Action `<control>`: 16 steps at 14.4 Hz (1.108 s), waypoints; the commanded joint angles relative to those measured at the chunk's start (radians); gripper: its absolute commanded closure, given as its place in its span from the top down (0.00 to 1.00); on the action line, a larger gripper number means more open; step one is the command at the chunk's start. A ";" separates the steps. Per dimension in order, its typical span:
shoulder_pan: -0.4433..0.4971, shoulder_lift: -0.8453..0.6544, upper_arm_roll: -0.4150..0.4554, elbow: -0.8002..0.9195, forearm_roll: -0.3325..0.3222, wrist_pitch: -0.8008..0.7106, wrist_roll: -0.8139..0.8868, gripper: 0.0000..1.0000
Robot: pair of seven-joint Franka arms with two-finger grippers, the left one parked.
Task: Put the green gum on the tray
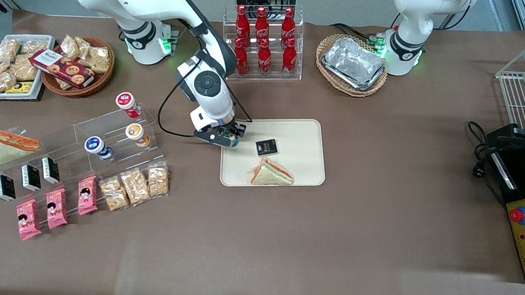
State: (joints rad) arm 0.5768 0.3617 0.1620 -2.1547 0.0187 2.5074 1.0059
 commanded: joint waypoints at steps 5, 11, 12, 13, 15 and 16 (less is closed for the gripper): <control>-0.008 0.005 0.021 -0.004 -0.002 0.021 0.019 1.00; -0.086 -0.177 0.030 0.129 0.007 -0.294 -0.114 1.00; -0.124 -0.197 0.030 0.191 0.010 -0.411 -0.188 1.00; -0.167 -0.210 0.030 0.255 0.010 -0.521 -0.248 1.00; -0.279 -0.231 0.031 0.355 0.010 -0.674 -0.347 1.00; -0.341 -0.244 0.031 0.390 0.010 -0.718 -0.428 1.00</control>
State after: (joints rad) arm 0.3871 0.1258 0.1770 -1.8855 0.0188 1.9441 0.7479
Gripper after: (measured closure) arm 0.000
